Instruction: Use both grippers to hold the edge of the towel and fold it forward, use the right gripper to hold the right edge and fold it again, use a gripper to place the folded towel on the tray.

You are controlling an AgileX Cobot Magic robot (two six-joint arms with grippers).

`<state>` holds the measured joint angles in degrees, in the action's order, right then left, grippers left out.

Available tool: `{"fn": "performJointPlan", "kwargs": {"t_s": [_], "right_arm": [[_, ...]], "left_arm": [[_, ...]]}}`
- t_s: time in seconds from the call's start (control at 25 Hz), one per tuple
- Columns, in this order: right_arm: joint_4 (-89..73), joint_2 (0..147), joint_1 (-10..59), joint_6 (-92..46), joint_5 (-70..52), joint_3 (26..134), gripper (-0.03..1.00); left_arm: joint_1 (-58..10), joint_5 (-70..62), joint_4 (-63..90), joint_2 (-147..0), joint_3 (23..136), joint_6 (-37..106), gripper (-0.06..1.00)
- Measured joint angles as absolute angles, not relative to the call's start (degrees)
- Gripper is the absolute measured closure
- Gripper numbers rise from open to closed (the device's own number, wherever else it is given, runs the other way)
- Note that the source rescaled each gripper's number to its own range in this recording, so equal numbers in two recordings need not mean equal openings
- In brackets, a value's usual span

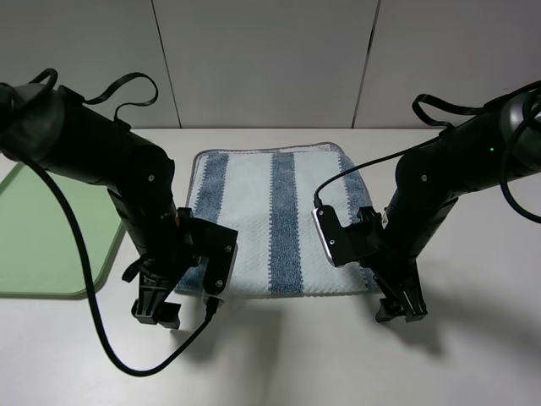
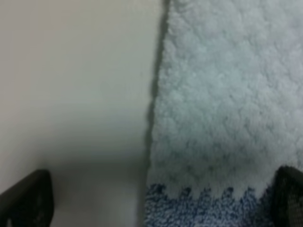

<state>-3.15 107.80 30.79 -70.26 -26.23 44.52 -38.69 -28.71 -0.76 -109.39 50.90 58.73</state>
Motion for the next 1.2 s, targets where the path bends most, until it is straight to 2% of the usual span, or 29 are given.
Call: {"fn": "performJointPlan", "kwargs": {"t_s": [0.16,0.32,0.4,0.52,0.64,0.76,0.8,1.2], "right_arm": [[-3.2,107.8,30.8,-70.3,-26.2,44.5,-0.03],[-3.3,107.8,30.8,-70.3,-26.1,44.5,-0.03],[-3.6,107.8,30.8,-70.3,-26.1,44.5,0.05],[-4.1,107.8,30.8,-70.3,-25.2,44.5,0.31],[-4.1,107.9,30.8,-70.3,-23.3,44.5,0.66],[-4.0,108.1,30.8,-70.3,-21.3,44.5,0.95],[-4.0,108.1,30.8,-70.3,-21.1,44.5,0.97],[-3.3,105.9,30.8,-68.7,-22.3,44.2,0.97]], "left_arm": [[-38.7,-27.7,-0.8,-109.7,50.9,58.7,0.07],[-38.7,-27.2,-0.8,-109.8,50.9,58.7,0.31],[-38.7,-26.8,-0.8,-109.8,50.9,58.7,0.45],[-38.7,-26.4,-0.8,-109.8,50.9,58.7,0.63],[-38.7,-26.2,-0.8,-109.8,50.9,58.7,0.79],[-38.7,-25.9,-0.8,-109.8,50.9,58.7,0.91],[-38.7,-25.9,-0.8,-109.8,50.9,58.7,0.92],[-38.7,-27.5,-0.8,-106.9,50.9,58.7,0.94]]}}
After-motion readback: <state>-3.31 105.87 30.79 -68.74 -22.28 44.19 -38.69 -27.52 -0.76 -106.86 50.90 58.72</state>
